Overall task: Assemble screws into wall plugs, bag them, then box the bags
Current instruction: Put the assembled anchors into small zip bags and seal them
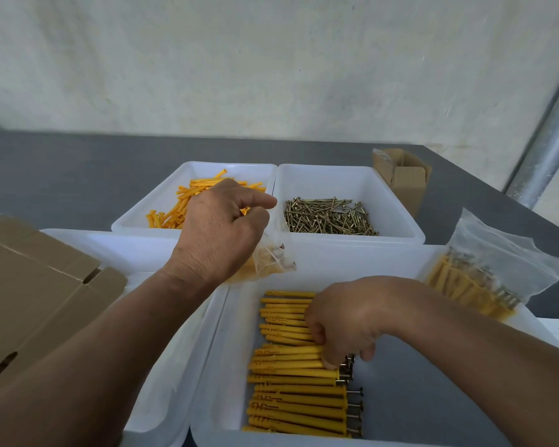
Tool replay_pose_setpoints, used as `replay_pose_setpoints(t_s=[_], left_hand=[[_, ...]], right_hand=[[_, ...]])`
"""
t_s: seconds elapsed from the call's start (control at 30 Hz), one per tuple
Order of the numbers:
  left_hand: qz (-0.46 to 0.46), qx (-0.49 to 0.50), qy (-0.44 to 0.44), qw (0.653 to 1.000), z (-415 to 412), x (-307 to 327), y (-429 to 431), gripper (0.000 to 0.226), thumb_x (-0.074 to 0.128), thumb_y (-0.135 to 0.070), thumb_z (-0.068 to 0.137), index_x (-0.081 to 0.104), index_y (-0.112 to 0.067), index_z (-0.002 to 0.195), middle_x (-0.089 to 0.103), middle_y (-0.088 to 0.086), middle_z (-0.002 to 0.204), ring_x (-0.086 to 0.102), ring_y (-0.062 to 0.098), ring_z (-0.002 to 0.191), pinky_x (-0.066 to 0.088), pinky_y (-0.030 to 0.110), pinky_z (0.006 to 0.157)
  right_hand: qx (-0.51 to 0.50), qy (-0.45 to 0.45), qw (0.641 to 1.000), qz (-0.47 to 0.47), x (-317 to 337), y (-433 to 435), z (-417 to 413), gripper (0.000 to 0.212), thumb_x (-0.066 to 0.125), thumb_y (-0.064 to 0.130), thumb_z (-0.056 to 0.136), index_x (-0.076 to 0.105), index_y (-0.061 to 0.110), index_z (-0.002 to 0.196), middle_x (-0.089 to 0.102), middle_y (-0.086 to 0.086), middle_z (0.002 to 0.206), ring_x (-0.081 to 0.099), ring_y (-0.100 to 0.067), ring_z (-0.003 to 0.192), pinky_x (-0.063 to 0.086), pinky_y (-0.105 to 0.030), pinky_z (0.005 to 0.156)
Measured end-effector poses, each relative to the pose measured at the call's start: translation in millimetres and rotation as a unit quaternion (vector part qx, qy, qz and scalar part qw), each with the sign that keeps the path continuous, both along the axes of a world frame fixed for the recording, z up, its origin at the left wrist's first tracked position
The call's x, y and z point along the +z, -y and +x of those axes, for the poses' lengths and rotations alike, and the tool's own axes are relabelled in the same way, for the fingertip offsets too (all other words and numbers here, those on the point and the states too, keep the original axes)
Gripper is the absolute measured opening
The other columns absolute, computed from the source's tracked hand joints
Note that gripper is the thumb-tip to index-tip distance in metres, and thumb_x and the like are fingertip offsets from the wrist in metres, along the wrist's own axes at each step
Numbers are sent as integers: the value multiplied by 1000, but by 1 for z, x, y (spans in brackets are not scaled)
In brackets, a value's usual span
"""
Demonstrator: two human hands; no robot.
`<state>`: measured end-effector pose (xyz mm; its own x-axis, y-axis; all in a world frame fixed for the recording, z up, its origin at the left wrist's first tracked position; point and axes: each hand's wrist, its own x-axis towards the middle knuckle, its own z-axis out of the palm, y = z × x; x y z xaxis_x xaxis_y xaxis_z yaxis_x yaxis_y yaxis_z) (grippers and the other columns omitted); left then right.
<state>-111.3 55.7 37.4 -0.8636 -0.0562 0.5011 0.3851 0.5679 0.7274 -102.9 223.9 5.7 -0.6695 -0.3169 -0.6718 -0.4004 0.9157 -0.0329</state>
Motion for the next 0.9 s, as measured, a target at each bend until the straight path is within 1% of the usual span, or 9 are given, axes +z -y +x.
replay_pose_setpoints(t_s=[0.03, 0.13, 0.23, 0.4, 0.6, 0.7, 0.8, 0.87, 0.9], left_hand=[[-1, 0, -1, 1000, 0, 0, 0, 41, 48, -24, 70, 77, -20, 99, 62, -9, 89, 61, 15, 74, 55, 40, 77], [-9, -3, -3, 1000, -1, 0, 1, 42, 48, -24, 71, 77, -20, 100, 61, -11, 89, 61, 13, 76, 55, 40, 78], [-12, -2, -2, 1000, -1, -1, 1, 42, 47, -24, 71, 77, -20, 100, 61, -11, 89, 62, 13, 78, 55, 42, 79], [-11, -1, 0, 1000, -2, -2, 1, 41, 48, -24, 70, 77, -20, 99, 61, -11, 89, 62, 17, 77, 55, 44, 79], [-15, -2, -3, 1000, -2, -2, 1, 42, 47, -24, 70, 77, -20, 99, 60, -13, 87, 58, 10, 72, 52, 34, 76], [-12, -1, -1, 1000, -3, -2, 1, 42, 47, -25, 70, 77, -20, 99, 60, -12, 88, 58, 11, 72, 52, 34, 77], [-10, -1, -3, 1000, -2, -2, 1, 42, 47, -24, 70, 77, -21, 99, 61, -11, 89, 57, 12, 72, 52, 34, 76], [-10, -3, -3, 1000, -2, -2, 1, 42, 47, -24, 70, 77, -21, 99, 61, -12, 89, 58, 11, 72, 51, 33, 76], [-10, -3, -3, 1000, -2, -2, 1, 42, 47, -24, 70, 77, -21, 99, 60, -12, 88, 58, 11, 72, 51, 33, 75]], right_hand=[[-3, 5, 1000, -1, 0, 1, 0, 41, 66, 31, 93, 59, 7, 125, 64, -11, 118, 72, -22, 82, 51, -23, 60], [-4, 7, 1000, -4, 1, 1, 0, 42, 66, 31, 93, 59, 6, 126, 65, -12, 117, 64, -17, 68, 52, -23, 63], [-5, 8, 1000, -6, 1, 1, -1, 42, 66, 32, 92, 60, 7, 126, 65, -11, 115, 64, -18, 72, 51, -22, 62], [-10, 9, 1000, -20, 0, 0, -2, 41, 68, 30, 91, 61, 6, 122, 63, -7, 96, 61, -15, 64, 51, -22, 60], [-8, 20, 999, -40, 1, 0, -2, 39, 67, 27, 92, 60, 5, 123, 62, -7, 86, 60, -12, 58, 51, -20, 55], [-18, 15, 997, -72, 5, -3, -3, 36, 66, 21, 92, 59, 8, 124, 61, -3, 81, 59, -9, 54, 53, -20, 54], [-25, -18, 992, -121, 14, -9, -5, 26, 62, 19, 91, 60, 17, 117, 66, -3, 90, 62, -8, 56, 51, -19, 53], [-19, -41, 989, -141, 18, -12, -6, 17, 59, 21, 92, 60, 24, 108, 69, -2, 99, 66, -8, 62, 48, -19, 56], [-14, -53, 988, -147, 20, -13, -6, 14, 58, 23, 92, 60, 27, 105, 69, 1, 99, 68, -8, 65, 47, -20, 57]])
